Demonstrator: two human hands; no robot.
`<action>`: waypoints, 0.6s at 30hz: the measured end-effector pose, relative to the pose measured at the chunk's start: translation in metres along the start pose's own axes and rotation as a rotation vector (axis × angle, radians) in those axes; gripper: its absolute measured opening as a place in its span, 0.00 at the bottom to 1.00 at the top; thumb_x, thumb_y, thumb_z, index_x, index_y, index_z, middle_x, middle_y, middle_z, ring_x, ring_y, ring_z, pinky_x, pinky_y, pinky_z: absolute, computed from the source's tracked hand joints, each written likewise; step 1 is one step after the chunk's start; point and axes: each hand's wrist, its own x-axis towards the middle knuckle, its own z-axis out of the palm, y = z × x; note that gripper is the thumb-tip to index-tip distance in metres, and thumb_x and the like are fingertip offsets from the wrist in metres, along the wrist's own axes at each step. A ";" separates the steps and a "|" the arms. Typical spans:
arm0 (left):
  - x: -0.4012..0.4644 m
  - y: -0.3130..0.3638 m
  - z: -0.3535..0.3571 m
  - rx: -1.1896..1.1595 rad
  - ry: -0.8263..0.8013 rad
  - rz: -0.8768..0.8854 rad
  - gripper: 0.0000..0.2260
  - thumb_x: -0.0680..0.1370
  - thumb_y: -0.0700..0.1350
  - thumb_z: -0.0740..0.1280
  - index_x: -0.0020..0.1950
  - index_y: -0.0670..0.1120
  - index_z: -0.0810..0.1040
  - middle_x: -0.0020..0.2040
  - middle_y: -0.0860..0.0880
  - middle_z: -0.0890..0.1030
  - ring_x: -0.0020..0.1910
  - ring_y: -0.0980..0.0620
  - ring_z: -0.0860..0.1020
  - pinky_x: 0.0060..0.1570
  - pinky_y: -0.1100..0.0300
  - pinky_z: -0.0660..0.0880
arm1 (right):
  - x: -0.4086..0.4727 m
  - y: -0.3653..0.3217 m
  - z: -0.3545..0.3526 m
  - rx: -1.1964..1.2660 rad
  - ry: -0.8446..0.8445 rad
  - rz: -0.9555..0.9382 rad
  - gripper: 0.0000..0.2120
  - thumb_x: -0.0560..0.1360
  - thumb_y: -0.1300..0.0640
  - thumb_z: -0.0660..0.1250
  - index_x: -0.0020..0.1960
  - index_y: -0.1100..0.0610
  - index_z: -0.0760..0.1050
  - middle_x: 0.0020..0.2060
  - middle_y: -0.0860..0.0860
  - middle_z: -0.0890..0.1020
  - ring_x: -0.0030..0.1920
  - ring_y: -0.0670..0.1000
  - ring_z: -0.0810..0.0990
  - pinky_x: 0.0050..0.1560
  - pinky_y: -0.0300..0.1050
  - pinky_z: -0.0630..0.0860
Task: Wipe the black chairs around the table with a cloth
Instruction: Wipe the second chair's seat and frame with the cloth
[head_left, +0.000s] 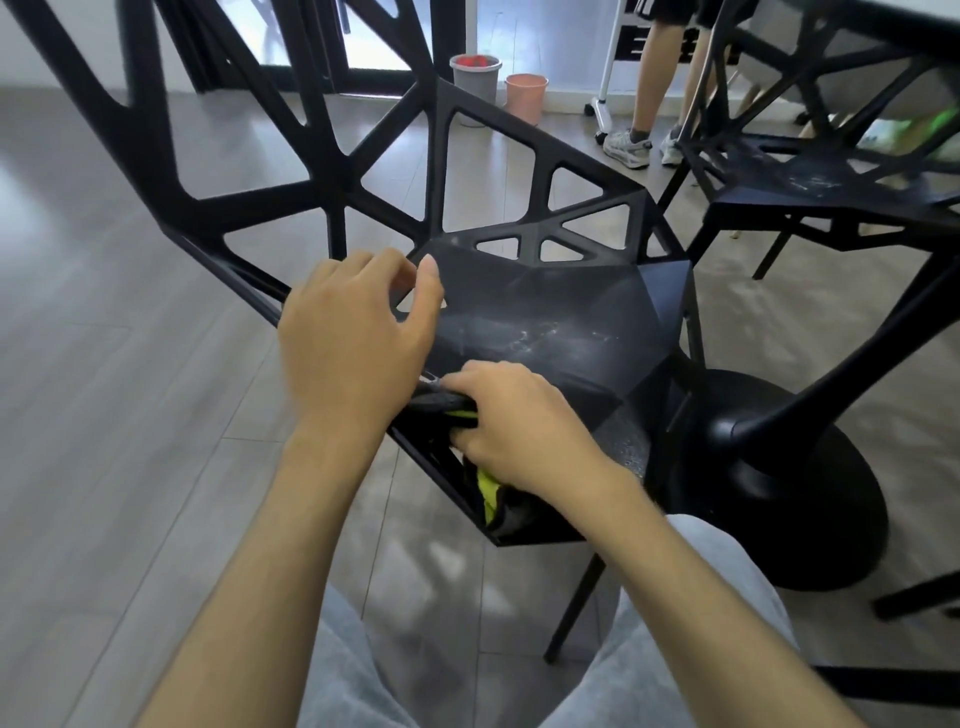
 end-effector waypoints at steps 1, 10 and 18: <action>0.000 0.000 0.000 -0.008 0.005 -0.003 0.17 0.85 0.58 0.59 0.45 0.51 0.80 0.39 0.58 0.72 0.41 0.55 0.70 0.42 0.57 0.64 | -0.010 0.005 -0.003 0.003 -0.027 -0.014 0.12 0.75 0.54 0.69 0.56 0.43 0.80 0.46 0.44 0.78 0.50 0.52 0.77 0.49 0.53 0.77; 0.000 0.000 0.003 0.017 0.002 -0.003 0.18 0.84 0.58 0.59 0.44 0.50 0.81 0.39 0.58 0.73 0.38 0.55 0.70 0.44 0.58 0.65 | -0.007 0.004 -0.010 -0.074 -0.043 -0.007 0.06 0.72 0.54 0.68 0.46 0.43 0.76 0.42 0.43 0.77 0.49 0.52 0.77 0.45 0.52 0.77; 0.002 -0.005 0.004 0.018 -0.003 0.013 0.17 0.84 0.57 0.60 0.44 0.50 0.80 0.38 0.58 0.72 0.40 0.54 0.70 0.48 0.56 0.66 | 0.025 0.029 -0.012 -0.037 -0.050 -0.015 0.17 0.73 0.60 0.68 0.56 0.41 0.80 0.49 0.43 0.81 0.54 0.54 0.79 0.53 0.56 0.79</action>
